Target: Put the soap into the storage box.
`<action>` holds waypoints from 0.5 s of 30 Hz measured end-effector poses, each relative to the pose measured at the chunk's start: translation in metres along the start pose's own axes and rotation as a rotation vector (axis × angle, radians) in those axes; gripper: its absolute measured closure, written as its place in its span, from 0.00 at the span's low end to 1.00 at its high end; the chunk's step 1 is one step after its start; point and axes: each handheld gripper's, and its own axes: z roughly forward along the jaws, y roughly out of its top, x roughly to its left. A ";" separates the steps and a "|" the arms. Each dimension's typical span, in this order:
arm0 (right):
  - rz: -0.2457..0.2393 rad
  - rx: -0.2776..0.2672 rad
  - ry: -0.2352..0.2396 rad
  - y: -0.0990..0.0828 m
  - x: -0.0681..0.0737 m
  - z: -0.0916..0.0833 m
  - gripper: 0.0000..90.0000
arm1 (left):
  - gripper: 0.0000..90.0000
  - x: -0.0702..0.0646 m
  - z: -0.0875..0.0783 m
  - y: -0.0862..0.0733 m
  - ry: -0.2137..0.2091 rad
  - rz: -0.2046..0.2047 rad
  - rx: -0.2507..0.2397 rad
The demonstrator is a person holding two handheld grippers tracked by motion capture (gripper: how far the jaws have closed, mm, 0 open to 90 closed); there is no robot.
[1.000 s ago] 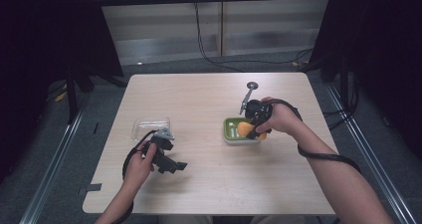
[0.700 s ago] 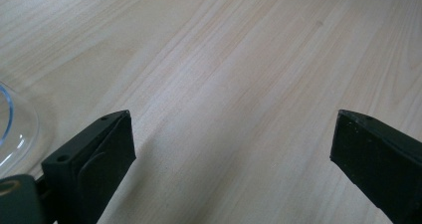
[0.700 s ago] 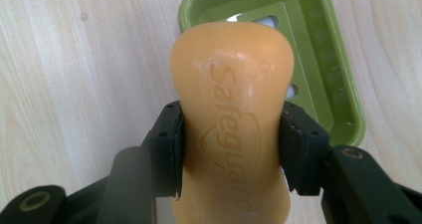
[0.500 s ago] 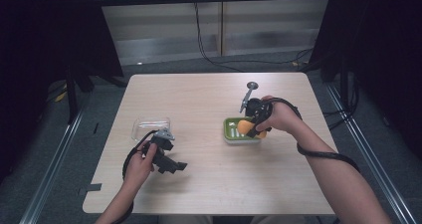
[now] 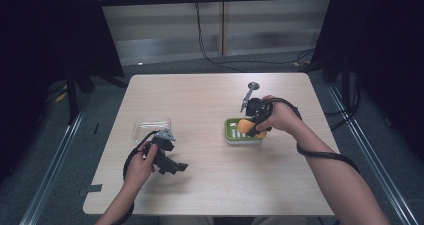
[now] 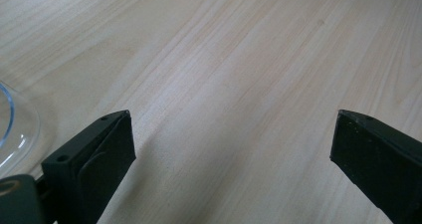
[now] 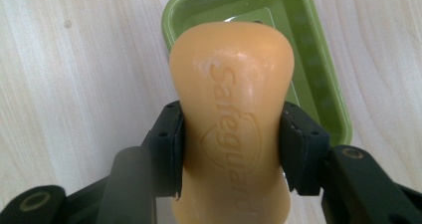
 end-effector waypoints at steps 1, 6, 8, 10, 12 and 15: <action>0.003 -0.005 -0.001 0.000 -0.001 0.001 0.56 | 0.04 0.000 0.001 0.000 -0.001 -0.005 -0.005; 0.007 -0.010 -0.007 -0.001 -0.002 0.003 0.56 | 0.04 0.000 0.000 0.000 0.000 0.009 0.002; 0.011 -0.010 -0.009 -0.001 -0.002 0.004 0.56 | 0.04 0.000 -0.001 0.000 0.000 0.010 0.006; 0.022 -0.004 -0.010 -0.001 -0.002 0.004 0.56 | 0.04 0.001 0.000 0.000 0.001 0.011 0.006; 0.026 -0.001 -0.010 -0.001 -0.001 0.004 0.56 | 0.04 0.001 0.000 0.000 0.001 0.009 0.007; 0.016 -0.016 -0.016 -0.001 -0.003 0.005 0.56 | 0.04 0.001 0.000 0.000 0.001 0.009 0.005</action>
